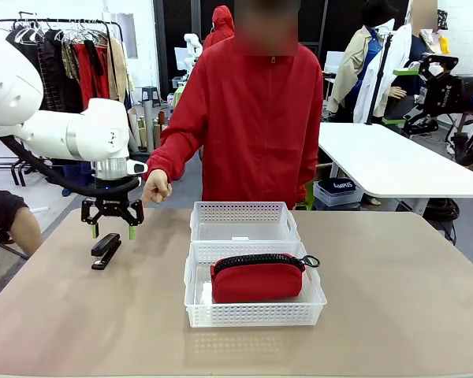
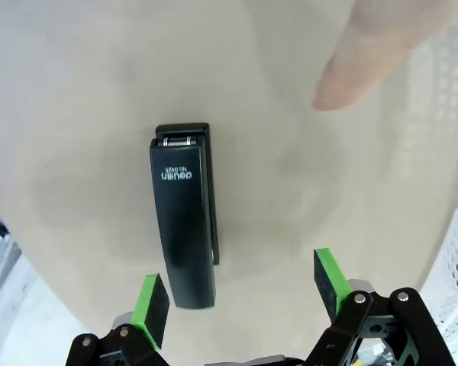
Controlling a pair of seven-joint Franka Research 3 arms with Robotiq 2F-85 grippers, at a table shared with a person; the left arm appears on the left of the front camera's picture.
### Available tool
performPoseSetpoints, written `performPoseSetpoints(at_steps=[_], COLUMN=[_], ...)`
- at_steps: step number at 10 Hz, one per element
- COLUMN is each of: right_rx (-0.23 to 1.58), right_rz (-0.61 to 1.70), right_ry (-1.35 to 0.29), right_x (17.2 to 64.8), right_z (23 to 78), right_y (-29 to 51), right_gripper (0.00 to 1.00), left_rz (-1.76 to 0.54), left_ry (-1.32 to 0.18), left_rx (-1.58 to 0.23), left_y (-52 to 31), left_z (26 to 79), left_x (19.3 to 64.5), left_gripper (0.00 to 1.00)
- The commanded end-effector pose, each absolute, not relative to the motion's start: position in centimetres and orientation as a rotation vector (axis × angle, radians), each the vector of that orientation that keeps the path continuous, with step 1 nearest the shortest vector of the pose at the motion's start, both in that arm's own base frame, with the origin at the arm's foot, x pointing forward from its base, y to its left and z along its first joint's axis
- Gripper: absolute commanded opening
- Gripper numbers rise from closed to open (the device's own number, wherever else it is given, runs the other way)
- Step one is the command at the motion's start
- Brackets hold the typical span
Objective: Distribute items into two baskets.
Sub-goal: Pick up the Stapler that the person points to.
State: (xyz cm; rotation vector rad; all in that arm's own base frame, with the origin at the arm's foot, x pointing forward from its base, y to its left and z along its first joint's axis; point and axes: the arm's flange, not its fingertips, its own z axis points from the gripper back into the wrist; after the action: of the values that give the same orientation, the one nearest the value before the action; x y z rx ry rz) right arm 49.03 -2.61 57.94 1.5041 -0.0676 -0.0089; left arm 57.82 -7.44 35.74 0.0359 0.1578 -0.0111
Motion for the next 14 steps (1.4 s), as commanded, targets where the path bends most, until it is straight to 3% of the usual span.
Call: performPoseSetpoints(at_steps=[1,6,11,12,14], right_rx=[1.5,1.5,1.5,1.5,1.5], right_rz=[-0.015,-0.015,-0.015,-0.015,-0.015], right_ry=[-0.08,-0.08,-0.08,-0.08,-0.08], right_x=[48.8,48.8,48.8,48.8,48.8], right_z=[58.0,58.0,58.0,58.0,58.0], right_y=[-2.3,-2.3,-2.3,-2.3,-2.3], right_gripper=[1.0,1.0,1.0,1.0,1.0], left_rz=[0.013,0.07,0.075,0.075,0.086], left_ry=[0.151,0.153,0.133,0.131,0.139], left_rx=[0.006,-0.011,-0.001,0.003,-0.001], left_y=[-6.4,-4.5,-4.0,-3.8,-3.4], left_z=[34.7,32.7,33.1,33.0,33.3], left_x=[57.9,57.7,57.7,57.7,57.7], left_gripper=[1.0,1.0,0.1,0.0,0.0])
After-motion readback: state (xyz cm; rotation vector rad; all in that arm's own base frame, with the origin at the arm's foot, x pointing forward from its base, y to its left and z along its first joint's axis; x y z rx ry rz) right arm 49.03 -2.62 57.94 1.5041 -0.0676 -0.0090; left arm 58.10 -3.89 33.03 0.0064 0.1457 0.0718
